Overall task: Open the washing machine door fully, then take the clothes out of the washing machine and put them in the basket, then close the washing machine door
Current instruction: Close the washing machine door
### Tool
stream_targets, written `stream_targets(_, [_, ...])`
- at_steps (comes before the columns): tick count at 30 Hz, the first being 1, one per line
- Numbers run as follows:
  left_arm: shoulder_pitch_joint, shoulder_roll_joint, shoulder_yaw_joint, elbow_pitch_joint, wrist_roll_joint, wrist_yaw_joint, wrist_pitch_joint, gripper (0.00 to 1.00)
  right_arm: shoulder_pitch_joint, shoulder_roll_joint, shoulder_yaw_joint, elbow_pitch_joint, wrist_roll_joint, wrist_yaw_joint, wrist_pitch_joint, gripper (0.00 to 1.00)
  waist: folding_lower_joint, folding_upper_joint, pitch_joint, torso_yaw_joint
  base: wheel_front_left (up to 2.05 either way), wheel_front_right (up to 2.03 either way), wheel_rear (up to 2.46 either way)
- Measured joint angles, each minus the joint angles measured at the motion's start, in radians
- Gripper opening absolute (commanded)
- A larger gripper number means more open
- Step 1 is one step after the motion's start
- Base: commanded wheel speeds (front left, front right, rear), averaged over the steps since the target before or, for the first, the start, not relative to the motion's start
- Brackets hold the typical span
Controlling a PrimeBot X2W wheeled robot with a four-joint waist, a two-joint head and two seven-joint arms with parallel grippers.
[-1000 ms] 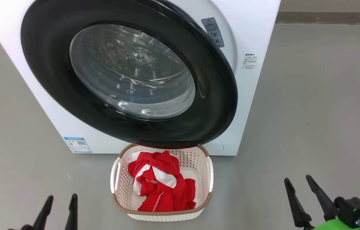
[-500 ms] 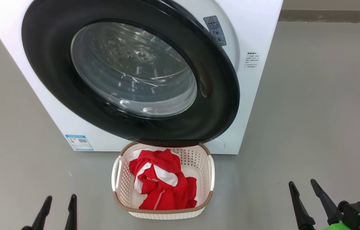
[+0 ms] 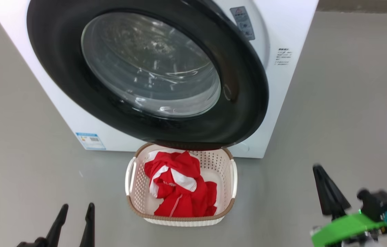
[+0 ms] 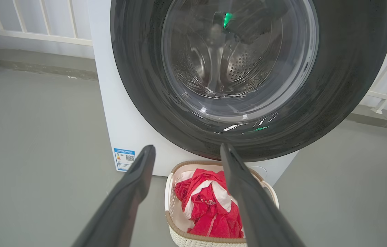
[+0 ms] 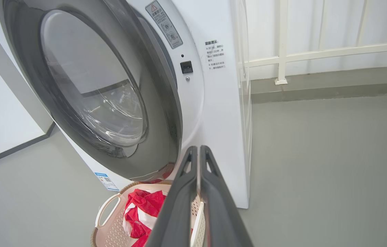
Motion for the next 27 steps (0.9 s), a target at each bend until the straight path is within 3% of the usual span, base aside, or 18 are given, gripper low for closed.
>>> stream_targets(11, [-0.076,-0.021,-0.043,-0.004,-0.005,0.000,0.000,1.00,-0.272,0.022,0.050,0.041,0.000,0.000,0.000,0.00,0.0000,0.0000,0.067,0.058,0.00,0.00,0.00])
stream_targets(27, [-0.165,-0.031,-0.092,-0.002,-0.029,0.000,0.000,1.00,-0.467,0.010,0.057,0.119,-0.008,0.000,0.000,0.00,0.0000,0.0000,0.180,0.135,0.00,0.00,0.00])
